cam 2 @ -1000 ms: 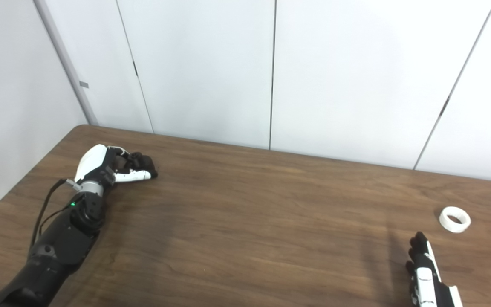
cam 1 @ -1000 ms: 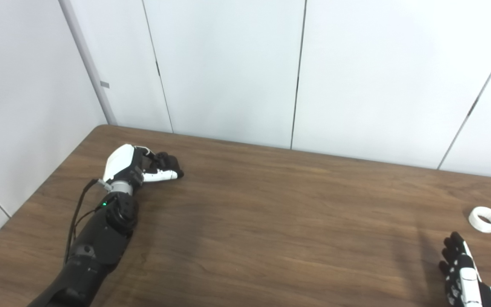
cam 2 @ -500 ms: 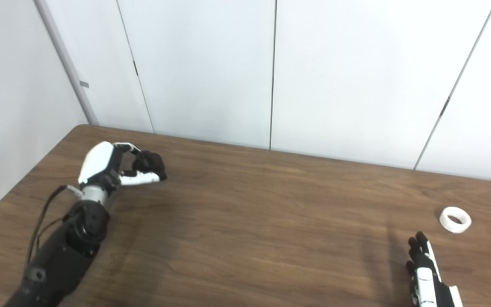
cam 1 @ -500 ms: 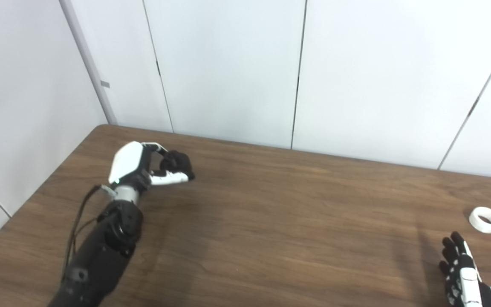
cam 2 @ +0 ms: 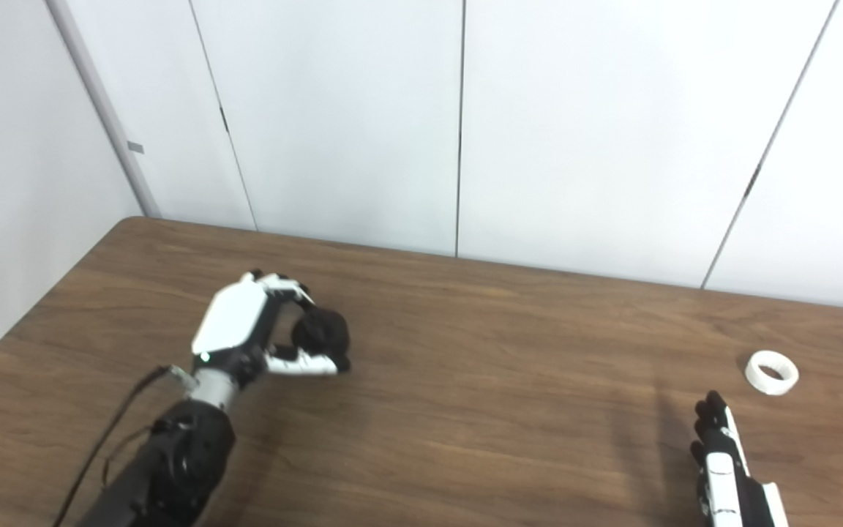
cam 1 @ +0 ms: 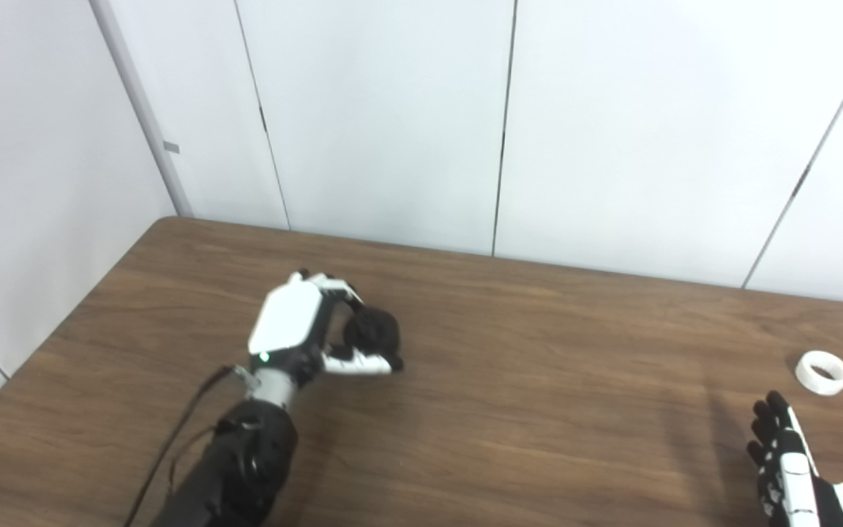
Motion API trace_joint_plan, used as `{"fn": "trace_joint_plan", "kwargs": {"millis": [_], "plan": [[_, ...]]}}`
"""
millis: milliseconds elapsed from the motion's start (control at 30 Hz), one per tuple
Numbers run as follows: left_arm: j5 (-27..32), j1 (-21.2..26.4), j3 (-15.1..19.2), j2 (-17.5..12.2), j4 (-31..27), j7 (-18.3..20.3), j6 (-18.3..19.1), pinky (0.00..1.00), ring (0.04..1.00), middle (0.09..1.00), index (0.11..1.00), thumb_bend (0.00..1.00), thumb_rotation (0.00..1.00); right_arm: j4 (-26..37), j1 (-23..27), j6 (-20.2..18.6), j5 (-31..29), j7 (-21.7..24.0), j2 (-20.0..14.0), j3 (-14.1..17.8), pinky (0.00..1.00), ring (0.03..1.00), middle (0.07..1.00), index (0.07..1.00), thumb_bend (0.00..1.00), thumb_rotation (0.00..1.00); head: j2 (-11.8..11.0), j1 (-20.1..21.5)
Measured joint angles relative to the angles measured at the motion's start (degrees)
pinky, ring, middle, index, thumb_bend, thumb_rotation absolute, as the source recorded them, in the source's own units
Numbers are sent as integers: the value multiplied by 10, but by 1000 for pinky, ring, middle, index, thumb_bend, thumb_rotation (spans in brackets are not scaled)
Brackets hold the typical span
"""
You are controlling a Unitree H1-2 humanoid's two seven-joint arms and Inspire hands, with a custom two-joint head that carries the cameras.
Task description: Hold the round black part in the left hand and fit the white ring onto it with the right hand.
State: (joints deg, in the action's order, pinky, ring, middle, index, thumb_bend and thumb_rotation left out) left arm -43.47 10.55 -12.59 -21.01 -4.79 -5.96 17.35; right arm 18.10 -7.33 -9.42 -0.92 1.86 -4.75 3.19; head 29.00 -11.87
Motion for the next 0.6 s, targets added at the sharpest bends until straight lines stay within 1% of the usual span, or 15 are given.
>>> {"fn": "trace_joint_plan", "kwargs": {"millis": [133,200,267,367,500,600], "plan": [[-30,-9,-28,26,0,-1,-8,1000,891,790,484,525,55,2,1,-4,4,-1,0,0,1000,993,976,1000,349,1000,4,13],[-45,-15,-43,37,-2,-1,-23,1000,895,792,484,525,55,2,1,-4,5,-3,0,0,1000,994,976,1000,360,1000,5,17],[-60,-22,-59,45,-12,0,-29,1000,900,793,484,525,56,1,1,-3,5,-3,0,0,1000,995,976,1000,365,1000,9,25],[-78,-31,-78,58,-22,3,-45,1000,892,791,483,525,56,1,1,-1,6,-3,0,-1,1000,989,973,996,401,1000,14,36],[-87,-50,-96,73,-29,15,-50,1000,898,796,483,525,56,-4,2,5,11,-8,0,0,999,980,963,987,477,994,25,61],[-88,-67,-112,79,-32,17,-70,1000,911,802,483,525,56,-13,3,9,13,-9,2,-3,986,968,953,977,476,997,29,71]]}}
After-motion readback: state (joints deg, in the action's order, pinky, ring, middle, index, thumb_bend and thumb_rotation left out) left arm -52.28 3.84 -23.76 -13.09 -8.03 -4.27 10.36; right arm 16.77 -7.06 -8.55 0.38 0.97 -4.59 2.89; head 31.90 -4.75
